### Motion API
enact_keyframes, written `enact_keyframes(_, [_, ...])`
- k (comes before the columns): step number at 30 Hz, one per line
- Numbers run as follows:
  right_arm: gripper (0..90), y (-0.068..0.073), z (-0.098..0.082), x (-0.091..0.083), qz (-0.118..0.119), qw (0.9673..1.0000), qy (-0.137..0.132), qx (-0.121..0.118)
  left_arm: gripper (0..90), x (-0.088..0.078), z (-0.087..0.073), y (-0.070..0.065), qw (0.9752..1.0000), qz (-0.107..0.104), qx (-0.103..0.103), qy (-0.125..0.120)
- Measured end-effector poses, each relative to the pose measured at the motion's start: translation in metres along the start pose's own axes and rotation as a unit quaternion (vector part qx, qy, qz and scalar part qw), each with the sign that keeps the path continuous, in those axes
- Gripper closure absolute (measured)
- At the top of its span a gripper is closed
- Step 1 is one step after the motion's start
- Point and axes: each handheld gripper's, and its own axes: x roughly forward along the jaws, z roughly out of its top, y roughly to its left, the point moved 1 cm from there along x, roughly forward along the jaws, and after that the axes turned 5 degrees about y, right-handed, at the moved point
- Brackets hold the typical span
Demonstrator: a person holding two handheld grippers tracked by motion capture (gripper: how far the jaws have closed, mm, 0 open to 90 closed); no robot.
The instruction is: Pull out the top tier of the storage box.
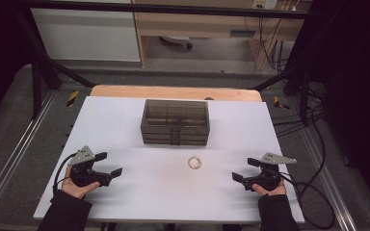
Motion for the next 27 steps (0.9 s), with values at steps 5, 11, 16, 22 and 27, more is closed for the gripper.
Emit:
enact_keyframes(5, [0.7, 0.0, 0.0, 0.0, 0.0, 1.0, 0.001, -0.001, 6.1, 0.0, 0.0, 0.0, 1.0, 0.0, 0.002, 0.001])
enact_keyframes(11, [0.7, 0.0, 0.0, 0.0, 0.0, 1.0, 0.001, 0.0, 6.1, 0.001, 0.001, -0.001, 1.0, 0.0, 0.004, 0.002])
enact_keyframes(16, [0.7, 0.0, 0.0, 0.0, -0.001, 1.0, 0.001, 0.0, 6.1, 0.003, 0.004, -0.003, 0.9999, -0.001, 0.012, 0.01])
enact_keyframes(22, [0.7, 0.0, 0.0, 0.0, -0.001, 1.0, 0.004, -0.001, 6.1, 0.003, 0.009, -0.005, 0.9997, 0.0, 0.024, 0.011])
enact_keyframes(27, [0.7, 0.0, 0.0, 0.0, -0.002, 1.0, 0.002, 0.0, 6.3, 0.005, 0.013, -0.009, 0.9989, -0.001, 0.042, 0.018])
